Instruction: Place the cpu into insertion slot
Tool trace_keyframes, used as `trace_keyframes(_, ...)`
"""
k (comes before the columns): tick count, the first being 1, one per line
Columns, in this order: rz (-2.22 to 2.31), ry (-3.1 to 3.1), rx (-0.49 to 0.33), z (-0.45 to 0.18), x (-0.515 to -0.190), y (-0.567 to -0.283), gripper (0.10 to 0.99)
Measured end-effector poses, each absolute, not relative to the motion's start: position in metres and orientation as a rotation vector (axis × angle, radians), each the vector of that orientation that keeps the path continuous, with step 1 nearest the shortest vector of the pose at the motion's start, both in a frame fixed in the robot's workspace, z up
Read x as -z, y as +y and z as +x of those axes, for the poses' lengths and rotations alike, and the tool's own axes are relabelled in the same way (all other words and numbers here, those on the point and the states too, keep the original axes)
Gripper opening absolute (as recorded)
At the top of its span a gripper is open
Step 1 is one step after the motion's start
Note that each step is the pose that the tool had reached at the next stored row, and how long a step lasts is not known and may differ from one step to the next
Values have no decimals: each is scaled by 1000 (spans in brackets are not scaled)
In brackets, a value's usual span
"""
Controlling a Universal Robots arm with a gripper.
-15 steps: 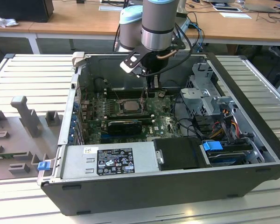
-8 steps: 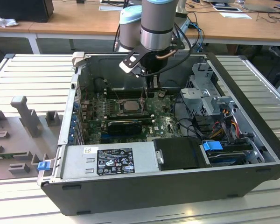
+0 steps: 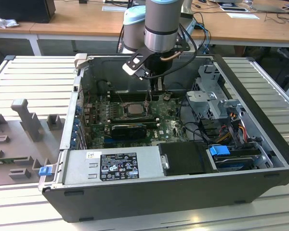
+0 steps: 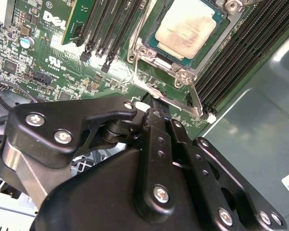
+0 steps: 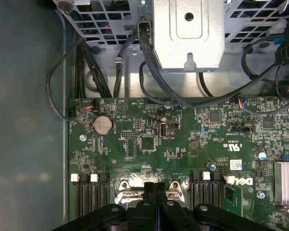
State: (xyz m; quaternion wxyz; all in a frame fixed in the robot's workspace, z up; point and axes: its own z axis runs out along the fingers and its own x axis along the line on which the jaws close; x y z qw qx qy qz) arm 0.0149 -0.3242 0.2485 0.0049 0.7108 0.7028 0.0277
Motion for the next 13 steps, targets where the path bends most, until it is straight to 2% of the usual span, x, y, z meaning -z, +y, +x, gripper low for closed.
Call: trace_keyframes(13,2226,2201,-87,1,-248,-324,106)
